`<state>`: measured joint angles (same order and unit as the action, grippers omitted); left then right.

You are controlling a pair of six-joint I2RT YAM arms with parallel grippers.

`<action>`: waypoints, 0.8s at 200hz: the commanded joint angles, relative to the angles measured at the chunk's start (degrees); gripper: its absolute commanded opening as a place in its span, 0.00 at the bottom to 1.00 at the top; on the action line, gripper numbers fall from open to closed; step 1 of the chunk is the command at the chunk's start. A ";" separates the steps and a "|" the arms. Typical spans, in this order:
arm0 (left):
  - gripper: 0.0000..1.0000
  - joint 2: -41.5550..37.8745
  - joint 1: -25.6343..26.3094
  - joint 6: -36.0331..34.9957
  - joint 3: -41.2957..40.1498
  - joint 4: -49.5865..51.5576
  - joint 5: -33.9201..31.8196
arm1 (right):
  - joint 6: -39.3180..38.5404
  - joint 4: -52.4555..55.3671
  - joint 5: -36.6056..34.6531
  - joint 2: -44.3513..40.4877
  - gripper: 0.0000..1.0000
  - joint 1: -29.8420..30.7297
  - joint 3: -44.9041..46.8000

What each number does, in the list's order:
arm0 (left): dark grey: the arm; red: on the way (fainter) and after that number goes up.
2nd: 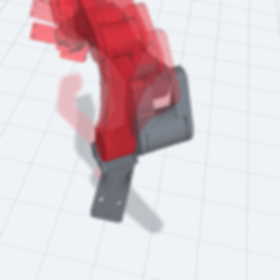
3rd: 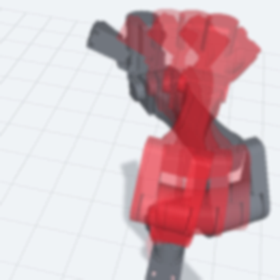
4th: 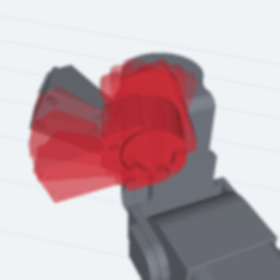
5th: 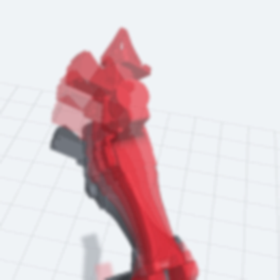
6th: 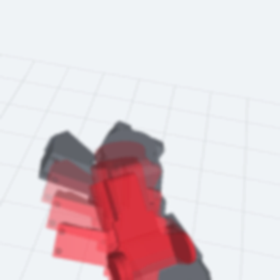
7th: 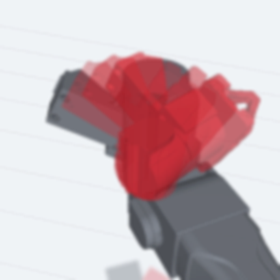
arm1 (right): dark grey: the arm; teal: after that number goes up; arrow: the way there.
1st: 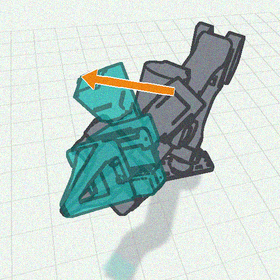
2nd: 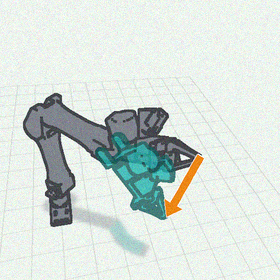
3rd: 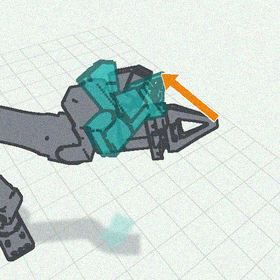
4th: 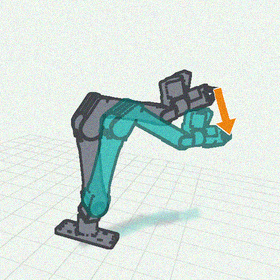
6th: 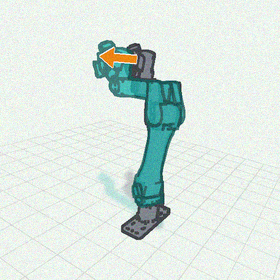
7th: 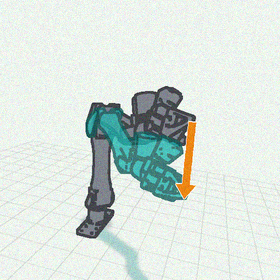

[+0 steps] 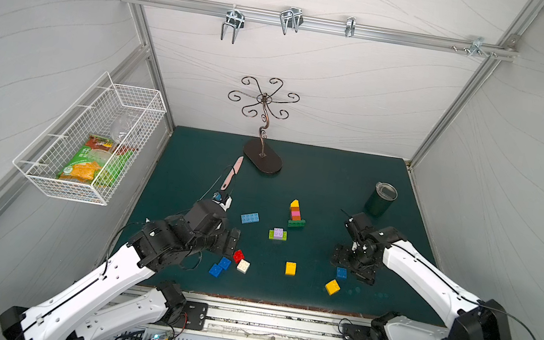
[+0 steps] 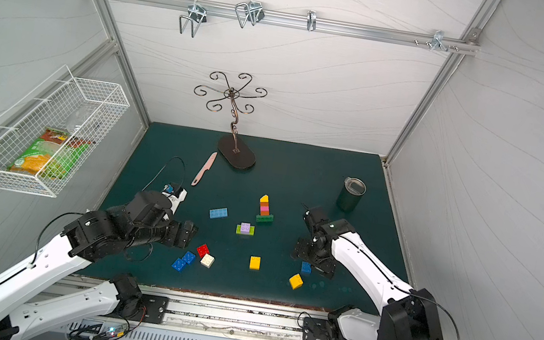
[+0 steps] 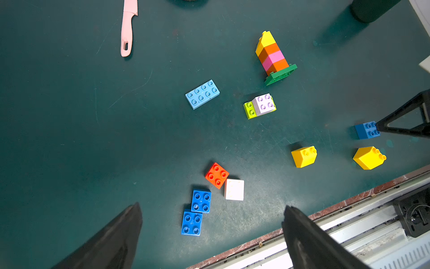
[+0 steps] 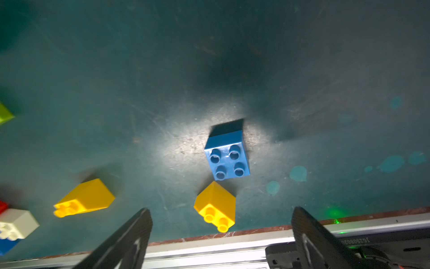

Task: Assemble the number 1 with lego
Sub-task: Pick up the lego brick from the center of the board.

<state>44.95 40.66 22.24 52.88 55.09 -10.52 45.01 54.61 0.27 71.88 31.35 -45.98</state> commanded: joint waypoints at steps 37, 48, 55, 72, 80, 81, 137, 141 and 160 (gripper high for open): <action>0.99 -0.14 1.08 -0.26 0.91 -1.92 -1.10 | -1.95 -3.03 -2.36 4.25 0.75 -0.48 1.74; 0.99 -0.12 1.17 -0.18 0.91 -1.92 -1.25 | -2.35 -3.66 -2.64 4.88 0.69 -0.47 2.02; 0.99 -0.06 1.17 -0.18 0.91 -1.92 -1.20 | -2.68 -4.01 -2.73 5.37 0.67 -0.48 2.05; 0.99 0.05 1.17 -0.23 0.91 -1.92 -1.16 | -3.24 -4.97 -2.90 6.95 0.65 -0.58 2.04; 0.99 0.18 1.17 -0.27 0.91 -1.92 -1.14 | -3.59 -5.25 -2.99 7.92 0.63 -0.56 1.86; 0.99 0.20 1.13 -0.27 0.91 -1.92 -1.11 | -3.65 -5.28 -3.00 8.01 0.63 -0.58 1.81; 0.99 0.80 1.17 -0.27 1.04 -1.98 -0.95 | -5.57 -7.25 -2.76 12.39 0.57 -0.57 1.70; 0.99 0.84 1.17 -0.27 1.02 -1.92 -0.94 | -5.60 -7.34 -2.74 12.60 0.54 -0.54 1.76; 0.99 1.15 1.17 -0.27 1.01 -2.00 -0.88 | -5.47 -7.48 -2.65 12.29 0.45 -0.59 1.85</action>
<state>45.82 41.69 22.26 52.88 55.09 -10.96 40.12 47.35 -1.56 83.99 31.09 -44.18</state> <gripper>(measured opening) 0.994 0.493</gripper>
